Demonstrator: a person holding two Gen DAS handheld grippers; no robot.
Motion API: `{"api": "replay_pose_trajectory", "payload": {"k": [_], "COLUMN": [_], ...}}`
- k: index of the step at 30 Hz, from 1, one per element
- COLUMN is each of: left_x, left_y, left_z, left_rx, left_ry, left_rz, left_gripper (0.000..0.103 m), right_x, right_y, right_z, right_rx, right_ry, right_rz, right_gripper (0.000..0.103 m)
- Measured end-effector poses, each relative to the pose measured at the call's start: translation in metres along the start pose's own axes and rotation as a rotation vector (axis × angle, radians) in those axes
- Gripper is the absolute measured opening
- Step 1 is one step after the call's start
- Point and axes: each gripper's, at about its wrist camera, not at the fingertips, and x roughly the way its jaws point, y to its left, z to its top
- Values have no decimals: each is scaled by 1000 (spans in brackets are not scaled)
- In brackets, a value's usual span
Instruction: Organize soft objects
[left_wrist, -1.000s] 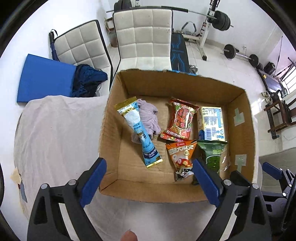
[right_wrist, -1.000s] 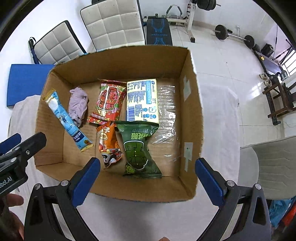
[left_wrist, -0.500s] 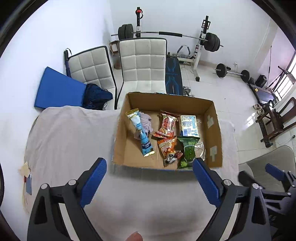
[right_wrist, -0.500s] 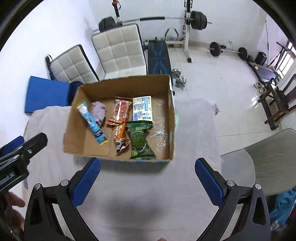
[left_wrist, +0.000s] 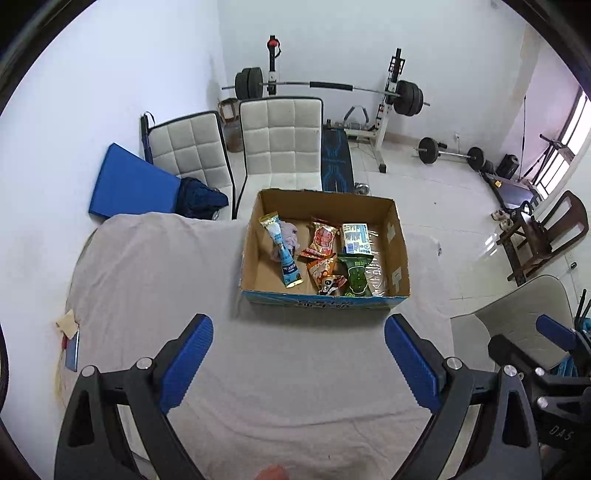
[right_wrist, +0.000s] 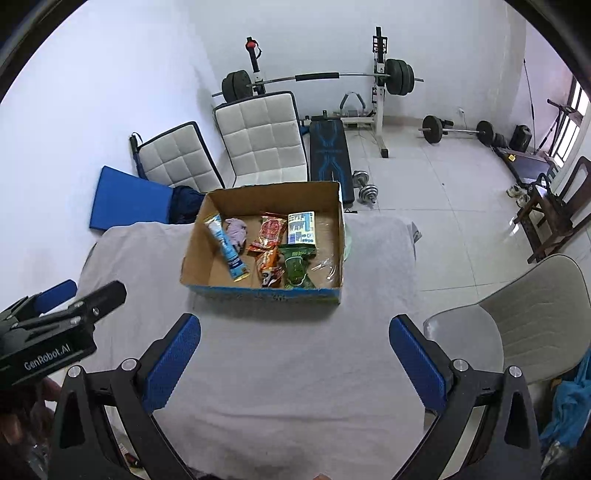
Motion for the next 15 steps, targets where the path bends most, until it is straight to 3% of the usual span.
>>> {"api": "replay_pose_trajectory", "payload": {"k": [8, 15], "left_x": [-25, -30], "left_y": [-1, -1], "left_z": [-12, -8], "left_rx": [6, 4], "left_ry": [-36, -84], "left_rz": [2, 32], "left_gripper": [95, 97], "right_x": [-37, -49], "right_y": [8, 5], "right_z": [-23, -13], "right_rx": [-27, -15], "right_ry": [9, -56], "right_rz": [0, -52], "right_gripper": [103, 103]}}
